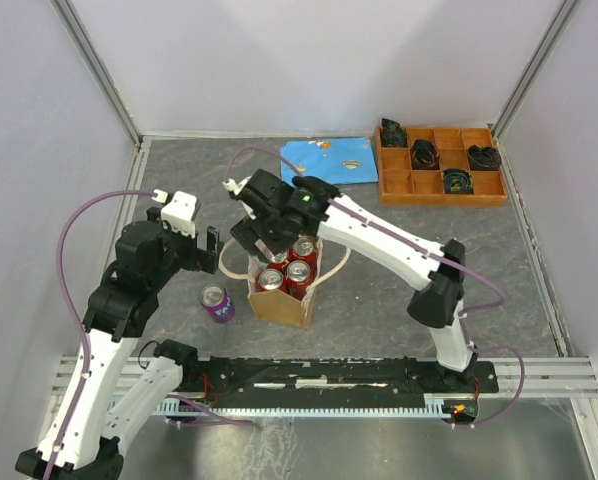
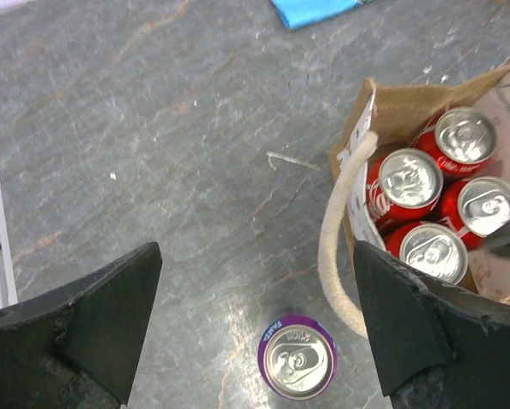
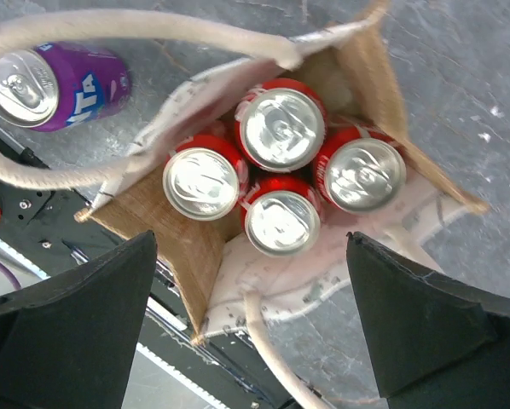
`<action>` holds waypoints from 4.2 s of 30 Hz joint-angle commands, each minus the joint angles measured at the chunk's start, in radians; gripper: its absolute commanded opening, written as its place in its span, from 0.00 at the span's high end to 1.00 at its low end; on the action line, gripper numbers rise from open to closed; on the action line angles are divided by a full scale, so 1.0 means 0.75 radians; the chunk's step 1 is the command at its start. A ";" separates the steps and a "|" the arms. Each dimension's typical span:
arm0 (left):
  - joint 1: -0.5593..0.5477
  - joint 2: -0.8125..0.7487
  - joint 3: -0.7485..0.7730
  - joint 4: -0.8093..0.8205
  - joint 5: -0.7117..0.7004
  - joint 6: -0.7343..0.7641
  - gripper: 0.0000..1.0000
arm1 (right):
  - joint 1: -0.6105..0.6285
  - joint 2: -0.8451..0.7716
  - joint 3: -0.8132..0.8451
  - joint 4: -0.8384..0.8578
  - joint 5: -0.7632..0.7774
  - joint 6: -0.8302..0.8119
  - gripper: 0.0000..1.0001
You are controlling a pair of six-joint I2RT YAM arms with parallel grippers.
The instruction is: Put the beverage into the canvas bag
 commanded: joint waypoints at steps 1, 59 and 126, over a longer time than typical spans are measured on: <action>0.042 0.079 0.032 -0.054 0.027 -0.033 0.01 | -0.110 -0.179 -0.088 0.020 0.064 0.107 0.01; 0.588 0.633 0.248 -0.621 0.761 1.153 0.01 | -0.370 -0.495 -0.510 0.058 0.153 0.172 0.01; 0.727 0.725 0.102 -0.111 0.631 0.864 0.97 | -0.411 -0.474 -0.531 0.050 0.122 0.176 0.01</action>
